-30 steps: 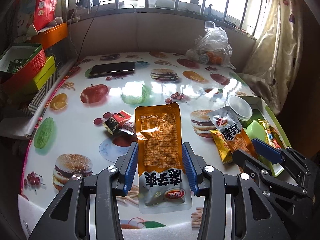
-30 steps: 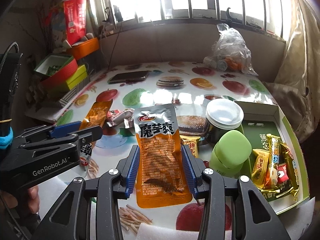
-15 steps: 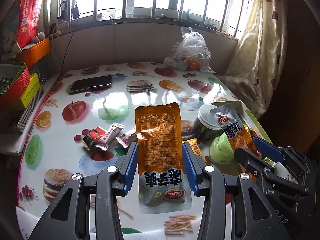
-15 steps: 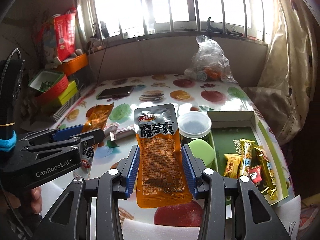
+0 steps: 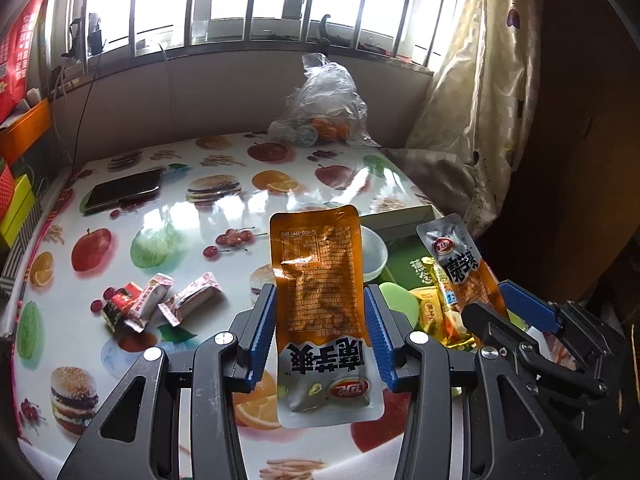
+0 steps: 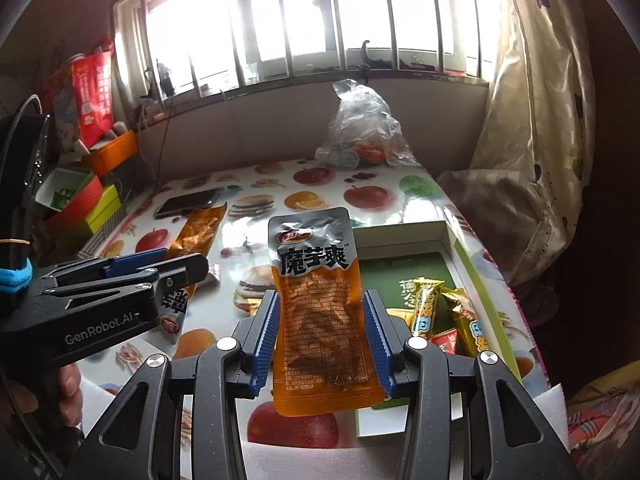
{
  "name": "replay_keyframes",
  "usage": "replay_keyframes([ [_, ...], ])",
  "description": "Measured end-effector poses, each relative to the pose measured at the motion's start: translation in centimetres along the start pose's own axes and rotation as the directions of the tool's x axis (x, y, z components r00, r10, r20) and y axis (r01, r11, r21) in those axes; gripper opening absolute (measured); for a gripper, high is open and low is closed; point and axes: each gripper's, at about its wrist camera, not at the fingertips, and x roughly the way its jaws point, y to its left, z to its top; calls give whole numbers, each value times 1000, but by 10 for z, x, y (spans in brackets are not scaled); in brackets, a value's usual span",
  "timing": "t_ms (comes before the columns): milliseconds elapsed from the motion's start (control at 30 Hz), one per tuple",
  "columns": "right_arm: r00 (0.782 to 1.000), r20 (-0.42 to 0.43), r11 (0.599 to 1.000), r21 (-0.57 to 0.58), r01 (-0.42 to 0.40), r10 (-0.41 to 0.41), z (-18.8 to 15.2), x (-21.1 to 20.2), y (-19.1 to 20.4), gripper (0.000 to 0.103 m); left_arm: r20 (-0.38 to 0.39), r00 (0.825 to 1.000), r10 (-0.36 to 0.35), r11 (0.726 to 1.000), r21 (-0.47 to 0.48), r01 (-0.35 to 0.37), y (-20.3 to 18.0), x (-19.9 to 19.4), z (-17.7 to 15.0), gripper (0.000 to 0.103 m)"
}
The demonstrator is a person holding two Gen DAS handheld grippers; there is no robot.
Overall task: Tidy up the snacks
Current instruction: 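Carry both orange packets over the green box with both grippers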
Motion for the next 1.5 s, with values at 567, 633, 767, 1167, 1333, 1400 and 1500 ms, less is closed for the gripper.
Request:
replay_keyframes([
  [567,993,-56,988,103,112,-107,-14,12,-70,41,-59,994,-93,995,29,95,-47,45,22,45],
  [633,992,-66,987,110,119,-112,-16,16,-75,41,-68,993,-98,995,31,100,-52,51,23,45],
  [767,988,-88,984,121,134,-124,-20,25,-85,41,-92,990,-108,993,41,112,-63,65,26,45],
  [1167,974,-142,972,125,197,-179,-30,49,-104,41,-153,979,-133,989,49,142,-89,101,29,45],
  [1333,969,-159,970,124,211,-191,-33,59,-109,41,-186,974,-128,988,57,141,-98,113,25,45],
  [1400,968,-163,969,126,213,-191,-34,62,-111,41,-189,974,-126,988,65,140,-101,116,24,45],
  [1500,969,-164,970,129,208,-186,-35,64,-113,42,-202,972,-122,988,64,137,-103,121,24,45],
])
